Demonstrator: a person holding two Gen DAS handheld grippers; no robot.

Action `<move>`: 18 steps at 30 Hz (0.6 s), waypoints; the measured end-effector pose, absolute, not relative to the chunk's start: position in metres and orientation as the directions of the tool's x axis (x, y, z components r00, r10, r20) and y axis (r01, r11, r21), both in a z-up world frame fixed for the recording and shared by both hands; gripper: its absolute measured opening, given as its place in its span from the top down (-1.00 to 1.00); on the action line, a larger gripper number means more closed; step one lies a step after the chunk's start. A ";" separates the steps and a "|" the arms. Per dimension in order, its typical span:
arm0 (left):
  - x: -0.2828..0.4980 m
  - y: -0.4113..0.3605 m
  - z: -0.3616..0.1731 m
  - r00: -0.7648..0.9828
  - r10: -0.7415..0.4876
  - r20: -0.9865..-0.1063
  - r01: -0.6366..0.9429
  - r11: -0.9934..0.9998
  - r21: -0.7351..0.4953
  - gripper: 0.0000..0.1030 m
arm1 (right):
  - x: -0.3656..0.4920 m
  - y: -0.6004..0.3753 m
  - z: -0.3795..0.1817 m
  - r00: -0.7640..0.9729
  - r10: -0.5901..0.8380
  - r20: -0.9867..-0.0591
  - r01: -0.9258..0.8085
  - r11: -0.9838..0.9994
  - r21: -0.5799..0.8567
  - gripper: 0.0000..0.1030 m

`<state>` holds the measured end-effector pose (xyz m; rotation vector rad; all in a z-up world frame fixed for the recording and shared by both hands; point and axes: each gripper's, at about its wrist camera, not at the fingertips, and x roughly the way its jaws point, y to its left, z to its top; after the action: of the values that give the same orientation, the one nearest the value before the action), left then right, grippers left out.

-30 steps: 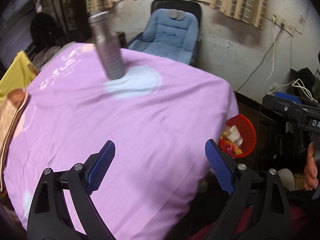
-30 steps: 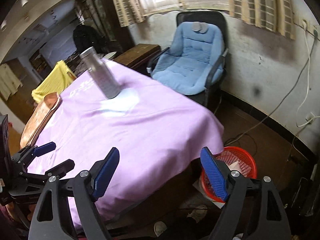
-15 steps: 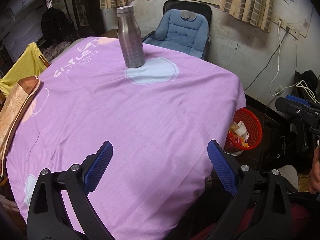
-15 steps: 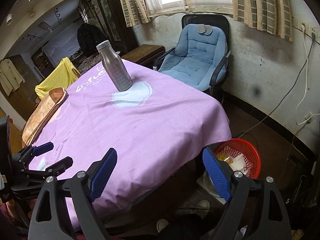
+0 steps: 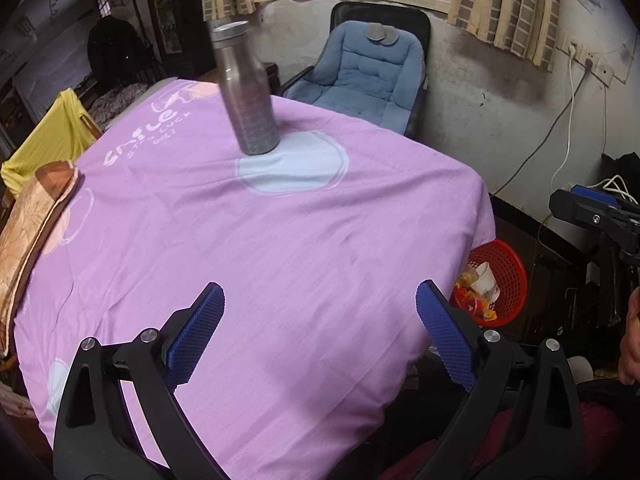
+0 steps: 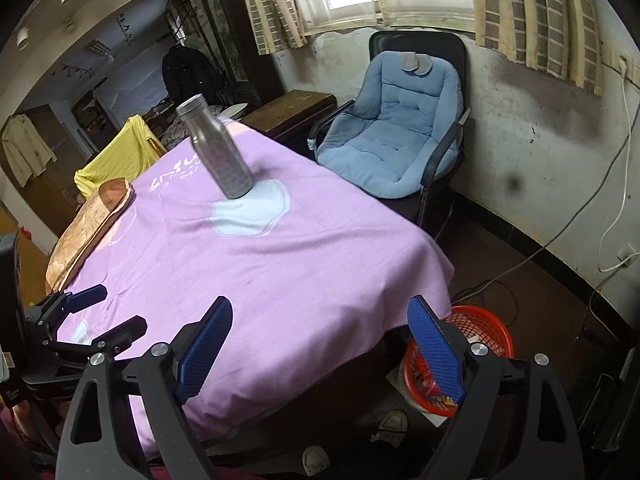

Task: Collect trash
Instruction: 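Swing both open tools back toward the table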

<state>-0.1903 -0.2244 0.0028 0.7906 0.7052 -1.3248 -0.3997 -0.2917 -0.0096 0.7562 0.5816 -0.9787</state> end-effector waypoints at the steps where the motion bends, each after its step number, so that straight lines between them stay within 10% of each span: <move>1: -0.194 -0.229 0.002 0.113 -0.554 -0.825 0.994 0.062 0.095 -0.81 | -0.403 -0.294 -0.011 0.445 -0.513 -0.735 0.890 0.342 0.300 -0.70; 18: -0.275 -0.272 -0.032 -0.013 -0.468 -0.884 0.980 -0.184 0.083 -0.81 | -0.492 -0.285 -0.056 0.330 -0.496 -0.803 0.939 0.089 0.331 -0.70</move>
<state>-0.2748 -0.2725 -0.0323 0.9923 0.7154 -1.5157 -0.4922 -0.2854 -0.0562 0.9648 0.5740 -1.1591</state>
